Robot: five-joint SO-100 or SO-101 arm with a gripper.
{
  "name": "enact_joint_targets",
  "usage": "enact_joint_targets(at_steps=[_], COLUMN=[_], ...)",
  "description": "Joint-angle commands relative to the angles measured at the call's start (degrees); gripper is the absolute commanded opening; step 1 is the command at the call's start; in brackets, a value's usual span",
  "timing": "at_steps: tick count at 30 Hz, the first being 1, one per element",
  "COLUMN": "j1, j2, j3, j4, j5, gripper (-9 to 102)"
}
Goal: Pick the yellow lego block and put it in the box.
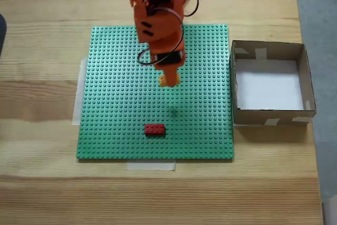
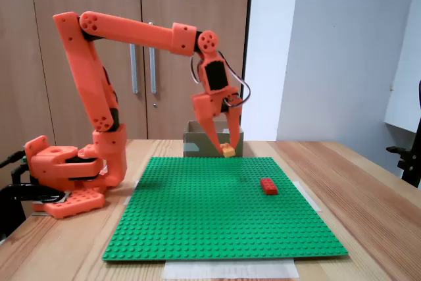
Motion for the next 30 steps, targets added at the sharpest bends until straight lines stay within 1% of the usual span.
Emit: enact_joint_targets(at_steps=[1, 19, 30], j1=[-2.5, -19.8, -27.4], j2=[2.8, 2.8, 2.0], j3=[-1.8, -11.7, -11.1], j4=[0.1, -1.2, -8.2], j5=[1.1, 4.7, 4.7], gripper=[-1, -1, -1])
